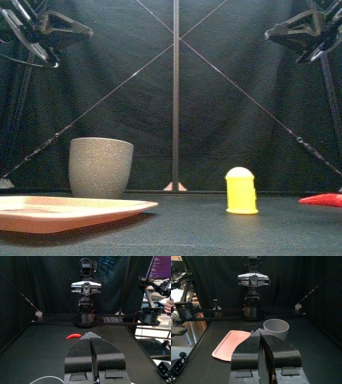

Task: Pick the yellow can then place it in the grey bowl
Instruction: Pick the yellow can

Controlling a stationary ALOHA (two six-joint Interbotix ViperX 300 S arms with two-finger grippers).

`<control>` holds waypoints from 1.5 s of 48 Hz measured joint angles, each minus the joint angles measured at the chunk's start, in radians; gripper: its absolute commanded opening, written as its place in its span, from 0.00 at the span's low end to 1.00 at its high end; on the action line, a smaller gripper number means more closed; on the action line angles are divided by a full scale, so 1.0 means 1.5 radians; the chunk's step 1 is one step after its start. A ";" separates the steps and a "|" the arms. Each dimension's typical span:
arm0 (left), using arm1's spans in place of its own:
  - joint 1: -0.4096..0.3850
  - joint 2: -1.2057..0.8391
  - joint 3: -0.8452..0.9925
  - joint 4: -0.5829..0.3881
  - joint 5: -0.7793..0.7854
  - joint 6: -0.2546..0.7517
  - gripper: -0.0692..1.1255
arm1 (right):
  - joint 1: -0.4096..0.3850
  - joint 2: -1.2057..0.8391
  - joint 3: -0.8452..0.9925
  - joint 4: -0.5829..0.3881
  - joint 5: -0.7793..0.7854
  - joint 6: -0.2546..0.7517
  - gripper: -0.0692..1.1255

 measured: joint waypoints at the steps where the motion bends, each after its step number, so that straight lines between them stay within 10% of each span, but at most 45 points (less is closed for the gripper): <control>1: 0.002 0.000 0.001 0.000 0.000 0.001 0.02 | 0.000 0.002 0.001 0.000 0.001 0.000 0.09; 26: 0.039 0.004 0.004 0.007 -0.019 0.002 0.03 | 0.045 0.282 -0.016 0.022 0.006 0.026 0.11; 49: 0.054 0.005 0.021 0.006 -0.021 0.001 0.03 | 0.055 0.441 -0.088 0.170 -0.024 0.024 0.91; 72: 0.058 0.005 0.022 0.006 -0.037 0.002 0.03 | 0.075 0.608 -0.147 0.169 -0.029 0.019 0.93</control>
